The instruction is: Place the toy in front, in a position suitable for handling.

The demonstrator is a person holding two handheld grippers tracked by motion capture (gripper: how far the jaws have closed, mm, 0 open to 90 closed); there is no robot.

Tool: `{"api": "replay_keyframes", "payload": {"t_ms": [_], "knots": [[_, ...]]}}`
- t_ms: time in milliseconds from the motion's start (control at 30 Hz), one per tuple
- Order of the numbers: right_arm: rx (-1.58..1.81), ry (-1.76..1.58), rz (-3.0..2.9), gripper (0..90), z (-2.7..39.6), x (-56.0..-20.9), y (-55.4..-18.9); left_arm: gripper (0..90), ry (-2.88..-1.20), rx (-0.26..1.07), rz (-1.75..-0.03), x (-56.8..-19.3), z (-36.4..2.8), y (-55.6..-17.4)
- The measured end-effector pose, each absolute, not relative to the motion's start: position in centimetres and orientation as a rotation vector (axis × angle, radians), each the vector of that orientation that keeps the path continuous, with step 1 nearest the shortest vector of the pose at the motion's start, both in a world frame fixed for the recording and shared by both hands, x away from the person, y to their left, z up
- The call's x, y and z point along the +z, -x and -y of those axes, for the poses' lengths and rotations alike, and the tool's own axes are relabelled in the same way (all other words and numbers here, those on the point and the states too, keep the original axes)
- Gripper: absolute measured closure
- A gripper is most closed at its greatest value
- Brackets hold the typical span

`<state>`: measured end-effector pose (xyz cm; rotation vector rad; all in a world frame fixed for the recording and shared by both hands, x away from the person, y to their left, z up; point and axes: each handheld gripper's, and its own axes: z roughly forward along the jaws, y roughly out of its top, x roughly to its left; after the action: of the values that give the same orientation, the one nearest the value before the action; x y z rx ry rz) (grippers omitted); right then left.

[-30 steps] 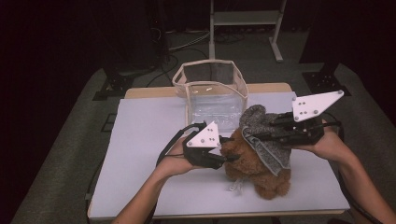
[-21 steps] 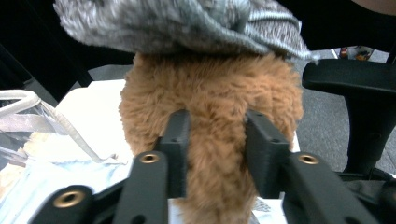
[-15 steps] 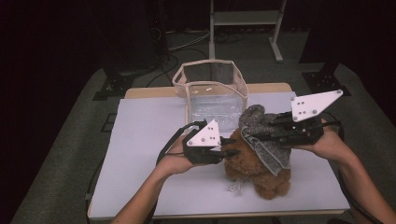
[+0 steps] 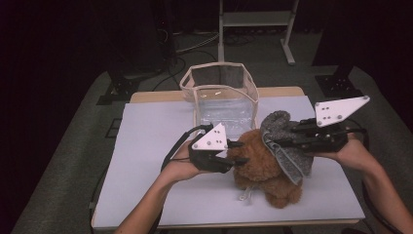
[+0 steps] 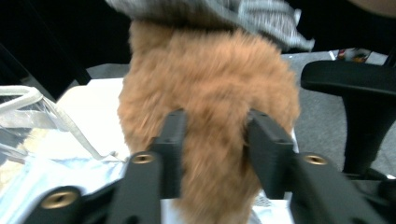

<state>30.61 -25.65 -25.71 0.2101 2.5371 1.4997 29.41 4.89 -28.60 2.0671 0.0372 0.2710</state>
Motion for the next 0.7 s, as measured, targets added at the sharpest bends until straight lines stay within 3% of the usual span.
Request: {"api": "replay_keyframes", "payload": {"t_ms": [133, 433, 533, 700], "knots": [[1.497, -0.201, -2.588, 75.7, 23.9, -27.4, -31.3, 51.6, -2.092, 0.256, -0.064, -29.0, -5.4, -29.8], [1.274, -0.219, -2.769, 75.6, 19.9, -32.8, -32.8, 55.1, -2.211, 0.160, -0.202, -34.8, -8.0, -31.6], [1.207, -0.233, -2.810, 75.4, 19.8, -34.4, -33.0, 55.1, -2.195, 0.115, -0.228, -36.2, -8.4, -31.8], [1.245, -0.251, -2.775, 75.2, 21.2, -34.0, -32.7, 53.1, -2.191, 0.149, -0.206, -35.4, -8.2, -31.8]]}}
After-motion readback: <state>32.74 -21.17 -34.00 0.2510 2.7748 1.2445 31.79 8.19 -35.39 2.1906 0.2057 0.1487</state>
